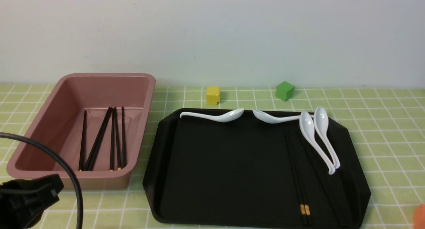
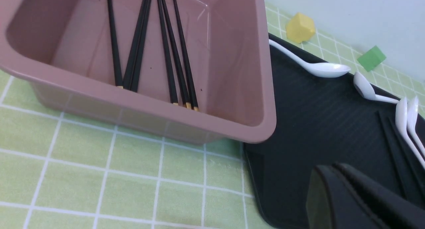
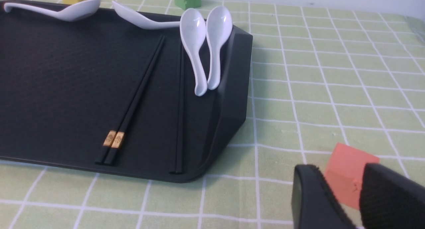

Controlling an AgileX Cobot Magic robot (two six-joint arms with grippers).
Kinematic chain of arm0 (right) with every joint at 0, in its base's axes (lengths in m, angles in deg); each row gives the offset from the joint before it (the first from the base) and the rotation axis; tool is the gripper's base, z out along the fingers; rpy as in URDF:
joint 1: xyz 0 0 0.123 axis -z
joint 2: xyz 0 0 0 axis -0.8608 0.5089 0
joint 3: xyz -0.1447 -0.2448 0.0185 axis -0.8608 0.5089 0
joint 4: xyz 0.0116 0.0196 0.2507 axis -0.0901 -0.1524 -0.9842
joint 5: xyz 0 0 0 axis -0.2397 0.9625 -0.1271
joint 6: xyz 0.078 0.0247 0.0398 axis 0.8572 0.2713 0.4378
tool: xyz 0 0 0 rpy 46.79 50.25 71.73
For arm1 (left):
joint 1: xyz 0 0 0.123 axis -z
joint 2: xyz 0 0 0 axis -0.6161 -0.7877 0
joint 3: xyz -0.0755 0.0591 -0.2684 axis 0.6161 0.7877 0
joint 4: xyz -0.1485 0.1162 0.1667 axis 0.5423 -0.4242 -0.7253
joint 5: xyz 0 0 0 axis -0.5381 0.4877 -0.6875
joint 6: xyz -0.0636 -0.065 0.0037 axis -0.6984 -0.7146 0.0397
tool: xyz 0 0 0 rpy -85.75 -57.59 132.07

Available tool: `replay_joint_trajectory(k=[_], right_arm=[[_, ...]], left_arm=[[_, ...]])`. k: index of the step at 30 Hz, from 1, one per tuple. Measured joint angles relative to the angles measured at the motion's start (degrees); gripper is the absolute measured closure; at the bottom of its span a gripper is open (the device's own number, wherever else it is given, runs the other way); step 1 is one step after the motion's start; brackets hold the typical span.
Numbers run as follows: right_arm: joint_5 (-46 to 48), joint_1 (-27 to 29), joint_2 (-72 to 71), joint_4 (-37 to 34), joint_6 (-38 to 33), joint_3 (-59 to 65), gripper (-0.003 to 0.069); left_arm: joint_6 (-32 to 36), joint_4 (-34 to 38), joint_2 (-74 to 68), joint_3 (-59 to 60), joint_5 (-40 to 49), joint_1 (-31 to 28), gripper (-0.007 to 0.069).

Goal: On green tablecloth take chopsticks from black tray and put them in box.

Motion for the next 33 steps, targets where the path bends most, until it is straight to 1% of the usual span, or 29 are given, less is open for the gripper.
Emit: replay_joint_trajectory(k=[5, 7, 12, 16, 22, 25, 27, 33], right_arm=[[0.0, 0.0, 0.0, 0.0, 0.0, 0.0, 0.0419], [0.0, 0.0, 0.0, 0.0, 0.0, 0.0, 0.0419], [0.0, 0.0, 0.0, 0.0, 0.0, 0.0, 0.0419], [0.0, 0.0, 0.0, 0.0, 0.0, 0.0, 0.0419], [0.0, 0.0, 0.0, 0.0, 0.0, 0.0, 0.0419], [0.0, 0.0, 0.0, 0.0, 0.0, 0.0, 0.0419], [0.0, 0.0, 0.0, 0.0, 0.0, 0.0, 0.0419], [0.0, 0.0, 0.0, 0.0, -0.1, 0.0, 0.0419]], left_arm=[[0.0, 0.1, 7.2, 0.1, 0.5, 0.0, 0.0634], [0.0, 0.1, 12.5, 0.9, -0.6, 0.0, 0.063], [0.0, -2.2, 22.6, 6.8, -3.3, -0.3, 0.0626], [0.0, -3.7, 29.0, 13.4, -3.4, -2.6, 0.0624], [0.0, -6.2, 35.6, 18.8, 1.4, -3.7, 0.0621], [0.0, -8.7, 36.8, 20.5, 6.8, -3.9, 0.0619], [0.0, -9.0, 36.9, 20.9, 8.7, -4.7, 0.0617], [0.0, -9.3, 36.9, 21.0, 10.2, -6.0, 0.0609]])
